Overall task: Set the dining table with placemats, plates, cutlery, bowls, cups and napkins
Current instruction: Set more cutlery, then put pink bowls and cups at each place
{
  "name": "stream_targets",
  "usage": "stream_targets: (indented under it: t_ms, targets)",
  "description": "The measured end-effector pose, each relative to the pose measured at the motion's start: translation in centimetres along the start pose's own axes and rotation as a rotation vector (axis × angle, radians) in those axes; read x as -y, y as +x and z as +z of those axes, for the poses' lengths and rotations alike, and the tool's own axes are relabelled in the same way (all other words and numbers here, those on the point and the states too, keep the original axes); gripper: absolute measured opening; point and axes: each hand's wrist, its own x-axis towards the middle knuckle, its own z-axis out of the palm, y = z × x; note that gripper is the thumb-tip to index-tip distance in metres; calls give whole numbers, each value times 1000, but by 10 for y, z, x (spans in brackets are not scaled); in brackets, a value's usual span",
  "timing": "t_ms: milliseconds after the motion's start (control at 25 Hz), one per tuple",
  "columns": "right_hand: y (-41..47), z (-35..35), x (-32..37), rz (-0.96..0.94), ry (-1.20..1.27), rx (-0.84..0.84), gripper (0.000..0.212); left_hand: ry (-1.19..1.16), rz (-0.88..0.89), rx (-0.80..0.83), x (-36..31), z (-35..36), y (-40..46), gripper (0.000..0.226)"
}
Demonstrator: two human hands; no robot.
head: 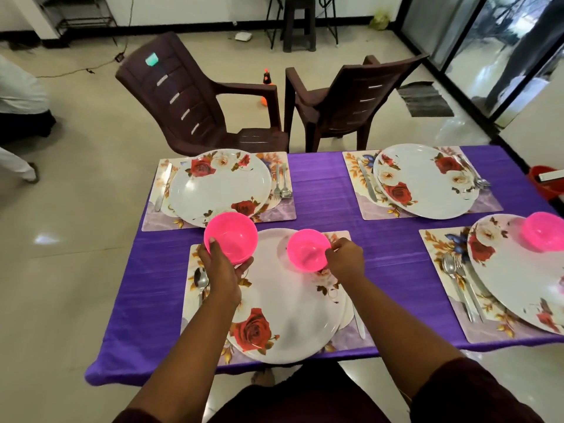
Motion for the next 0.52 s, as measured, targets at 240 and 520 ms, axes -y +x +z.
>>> stream_targets:
  t_ms: [240, 520]
  targets:
    - [-18, 5, 21, -263, 0, -319, 27, 92, 21, 72, -3, -7, 9, 29]
    - [-52, 41, 123, -429, 163, 191, 28, 204, 24, 241, -16, -20, 9, 39]
